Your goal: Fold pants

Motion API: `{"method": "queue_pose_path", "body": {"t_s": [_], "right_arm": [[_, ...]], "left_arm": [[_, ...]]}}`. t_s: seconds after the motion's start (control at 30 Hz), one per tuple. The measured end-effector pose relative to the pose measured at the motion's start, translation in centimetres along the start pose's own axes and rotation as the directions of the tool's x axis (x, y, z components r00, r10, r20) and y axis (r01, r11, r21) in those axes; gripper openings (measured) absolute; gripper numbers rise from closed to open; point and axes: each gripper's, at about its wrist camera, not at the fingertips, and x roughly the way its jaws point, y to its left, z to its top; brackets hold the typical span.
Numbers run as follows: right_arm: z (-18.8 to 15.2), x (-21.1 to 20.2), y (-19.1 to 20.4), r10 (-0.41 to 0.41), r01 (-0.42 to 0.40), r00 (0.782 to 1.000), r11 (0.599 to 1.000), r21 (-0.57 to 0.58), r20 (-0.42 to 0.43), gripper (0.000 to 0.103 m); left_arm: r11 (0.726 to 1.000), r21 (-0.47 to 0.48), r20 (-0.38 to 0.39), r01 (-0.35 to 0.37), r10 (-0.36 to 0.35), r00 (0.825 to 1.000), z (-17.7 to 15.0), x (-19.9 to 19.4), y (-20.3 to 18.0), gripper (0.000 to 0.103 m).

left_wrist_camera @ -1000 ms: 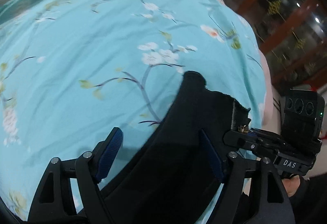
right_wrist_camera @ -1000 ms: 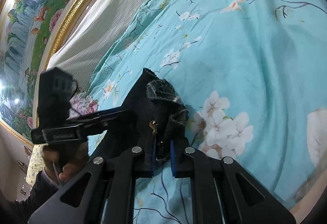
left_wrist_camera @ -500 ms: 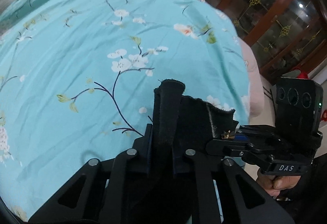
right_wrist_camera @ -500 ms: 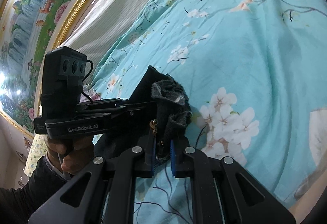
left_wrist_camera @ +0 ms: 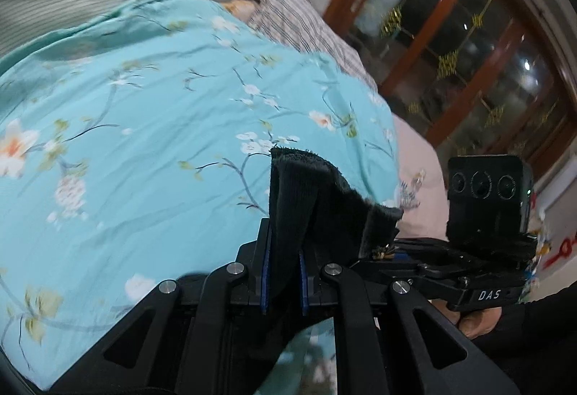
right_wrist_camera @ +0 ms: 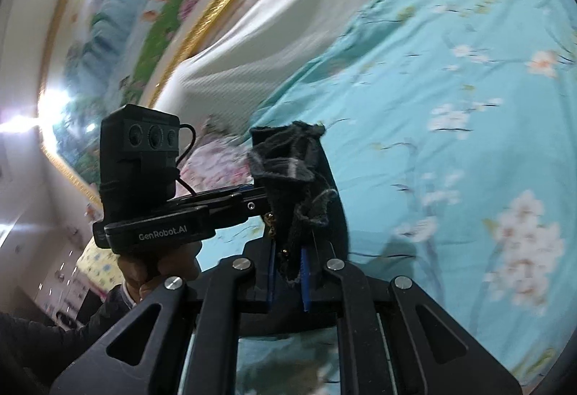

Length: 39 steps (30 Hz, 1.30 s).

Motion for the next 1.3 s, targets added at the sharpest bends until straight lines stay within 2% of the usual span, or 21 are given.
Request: {"method": "queue_pose_path", "body": {"t_s": [0.3, 0.6, 0.67, 0.9, 1.03, 1.17, 1.3], "right_arm": [[-1.7, 4.1, 3.7, 0.092, -0.1, 0.989, 0.993, -0.066, -0.113, 0.012], [-4.2, 8.3, 4.6, 0.113, -0.132, 0.968, 0.989, -0.073, -0.223, 0.012], [-5.0, 9.4, 4.9, 0.109, -0.133, 0.962, 0.988, -0.08, -0.25, 0.013], [-6.8, 12.5, 4.6, 0.08, -0.115, 0.942, 0.989, -0.092, -0.327, 0.014], [-7.4, 13.3, 4.8, 0.055, -0.099, 0.935, 0.989, -0.111, -0.352, 0.015], [-7.7, 13.9, 5.2, 0.023, -0.081, 0.929, 0.986, -0.144, -0.369, 0.015], [-8.0, 14.5, 5.5, -0.003, -0.068, 0.921, 0.983, -0.17, -0.389, 0.022]], "left_arm": [[0.995, -0.091, 0.077, -0.031, 0.038, 0.996, -4.6, -5.6, 2.8, 0.011], [0.975, -0.22, 0.093, -0.043, 0.065, 0.994, -9.4, -7.3, 7.1, 0.011], [0.967, -0.252, 0.094, -0.043, 0.068, 0.993, -10.6, -7.3, 8.1, 0.008], [0.939, -0.342, 0.084, -0.041, 0.074, 0.994, -13.6, -6.8, 10.7, 0.008], [0.926, -0.376, 0.09, -0.029, 0.068, 0.994, -14.7, -6.6, 11.7, 0.008], [0.917, -0.395, 0.087, -0.047, 0.088, 0.992, -15.4, -6.8, 12.0, 0.008], [0.894, -0.445, 0.094, -0.052, 0.104, 0.99, -16.5, -7.2, 13.1, 0.008]]}}
